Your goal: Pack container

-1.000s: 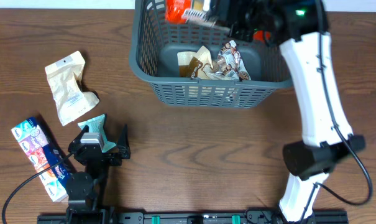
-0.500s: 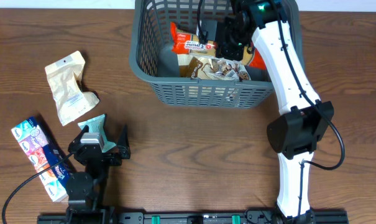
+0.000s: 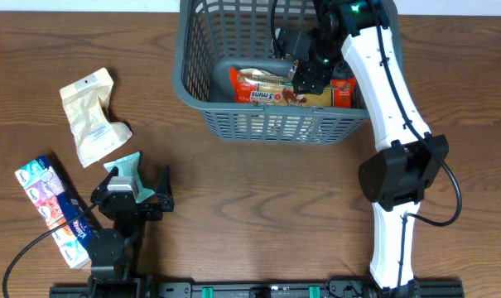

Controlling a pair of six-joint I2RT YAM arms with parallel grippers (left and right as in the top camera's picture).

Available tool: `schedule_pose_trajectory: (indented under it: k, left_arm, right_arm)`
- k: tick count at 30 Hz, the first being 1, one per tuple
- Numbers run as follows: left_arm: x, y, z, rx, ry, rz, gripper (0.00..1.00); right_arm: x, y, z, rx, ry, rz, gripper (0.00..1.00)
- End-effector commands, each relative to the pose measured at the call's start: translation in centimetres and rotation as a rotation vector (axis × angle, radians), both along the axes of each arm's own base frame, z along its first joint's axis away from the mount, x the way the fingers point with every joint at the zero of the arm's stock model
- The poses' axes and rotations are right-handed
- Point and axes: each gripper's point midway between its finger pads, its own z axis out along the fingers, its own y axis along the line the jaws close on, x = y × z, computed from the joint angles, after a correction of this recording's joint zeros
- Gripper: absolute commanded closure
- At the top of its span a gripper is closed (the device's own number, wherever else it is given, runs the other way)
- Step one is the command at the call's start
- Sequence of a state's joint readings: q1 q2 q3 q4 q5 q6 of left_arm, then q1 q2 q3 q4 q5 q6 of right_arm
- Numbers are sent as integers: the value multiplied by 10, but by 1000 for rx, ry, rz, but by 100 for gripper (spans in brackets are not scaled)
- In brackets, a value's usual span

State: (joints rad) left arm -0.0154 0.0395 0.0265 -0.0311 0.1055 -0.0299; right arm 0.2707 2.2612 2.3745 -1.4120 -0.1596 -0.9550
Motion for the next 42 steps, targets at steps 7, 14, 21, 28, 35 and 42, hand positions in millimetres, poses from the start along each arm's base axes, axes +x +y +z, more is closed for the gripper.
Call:
schedule_pose_trajectory:
  k: [7,14,21,28,35,42]
  left_arm:
    - [-1,-4,-16,-15,46,-18,1]
    - [-6,17,-3,-58,69,108,1]
    - [-40,57,60,8,193,335,1]
    - [-39,74,115,54,481,418,1]
    - [-21,74,105,73,940,392,1]
    - [-12,70,46,92,1296,348,1]
  right_arm:
    - [20,22,107,236,-252,-66,1]
    - [42,-76,272,513,-649,-503,1]
    - [27,-265,251,672,-517,-1153,1]
    - [3,-331,153,608,-225,-1391,1]
    - [-4,-314,53,510,44,-1441,1]
    - [-16,-284,-25,391,203,-1419,1]
